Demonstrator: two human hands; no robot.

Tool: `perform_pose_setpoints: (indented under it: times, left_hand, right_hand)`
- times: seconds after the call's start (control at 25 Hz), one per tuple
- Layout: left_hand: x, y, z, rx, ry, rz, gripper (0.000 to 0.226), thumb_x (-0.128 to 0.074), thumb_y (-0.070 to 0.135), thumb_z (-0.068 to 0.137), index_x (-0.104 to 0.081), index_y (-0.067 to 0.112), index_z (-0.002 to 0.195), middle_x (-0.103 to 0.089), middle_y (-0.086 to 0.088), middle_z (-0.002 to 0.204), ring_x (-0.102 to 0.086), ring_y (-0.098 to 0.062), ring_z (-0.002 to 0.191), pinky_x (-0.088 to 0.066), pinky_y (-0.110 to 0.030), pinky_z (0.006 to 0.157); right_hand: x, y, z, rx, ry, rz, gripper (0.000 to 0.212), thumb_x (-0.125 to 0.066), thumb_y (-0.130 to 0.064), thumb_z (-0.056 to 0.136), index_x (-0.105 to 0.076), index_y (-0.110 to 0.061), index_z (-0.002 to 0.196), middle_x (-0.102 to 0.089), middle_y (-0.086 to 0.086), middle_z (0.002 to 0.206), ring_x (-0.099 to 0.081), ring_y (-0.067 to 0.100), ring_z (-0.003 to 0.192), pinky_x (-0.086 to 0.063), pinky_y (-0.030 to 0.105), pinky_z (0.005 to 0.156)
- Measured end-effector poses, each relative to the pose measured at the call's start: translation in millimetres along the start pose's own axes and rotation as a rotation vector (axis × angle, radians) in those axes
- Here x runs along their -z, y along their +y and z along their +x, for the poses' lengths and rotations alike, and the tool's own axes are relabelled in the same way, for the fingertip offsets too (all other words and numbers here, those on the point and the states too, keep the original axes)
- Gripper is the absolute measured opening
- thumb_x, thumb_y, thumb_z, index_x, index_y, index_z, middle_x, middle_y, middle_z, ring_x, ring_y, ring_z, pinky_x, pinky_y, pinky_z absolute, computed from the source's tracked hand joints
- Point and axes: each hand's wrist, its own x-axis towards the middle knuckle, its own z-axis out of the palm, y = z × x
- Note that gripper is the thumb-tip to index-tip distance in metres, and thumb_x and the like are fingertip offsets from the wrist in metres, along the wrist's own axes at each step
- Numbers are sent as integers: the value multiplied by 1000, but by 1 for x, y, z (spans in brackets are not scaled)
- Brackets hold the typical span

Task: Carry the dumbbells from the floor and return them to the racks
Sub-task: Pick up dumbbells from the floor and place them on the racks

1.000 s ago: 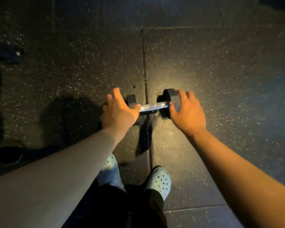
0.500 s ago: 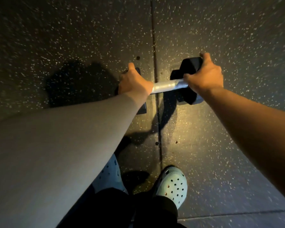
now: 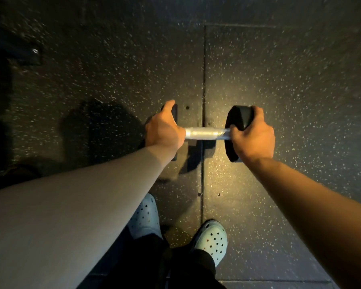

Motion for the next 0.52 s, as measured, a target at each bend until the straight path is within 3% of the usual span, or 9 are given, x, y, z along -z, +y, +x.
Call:
perform_pose_setpoints:
  times: [0.12, 0.32, 0.52]
  left_hand:
    - [72, 17, -21, 15, 41, -45, 71, -67, 15, 92, -35, 43, 149, -62, -9, 126, -60, -29, 115, -52, -33, 74]
    - [213, 36, -108, 24, 178, -119, 70, -66, 19, 93, -32, 44, 150, -61, -6, 127, -60, -27, 115, -51, -36, 83]
    - [346, 45, -240, 25, 270, -146, 71, -66, 25, 92, -32, 43, 151, -63, -6, 124, -62, -28, 111, -50, -37, 81]
  right_hand:
    - [45, -55, -22, 69, 56, 35, 61, -68, -26, 90, -40, -18, 143, -69, 17, 112, -65, 38, 102, -50, 40, 86]
    - [144, -152, -91, 218, 86, 85, 67, -69, -28, 89, -36, -22, 147, -72, 14, 101, -67, 36, 95, -52, 47, 85]
    - [254, -221, -205, 308, 64, 143, 70, -70, -30, 88, -34, -25, 148, -71, 9, 88, -69, 32, 85, -55, 46, 79]
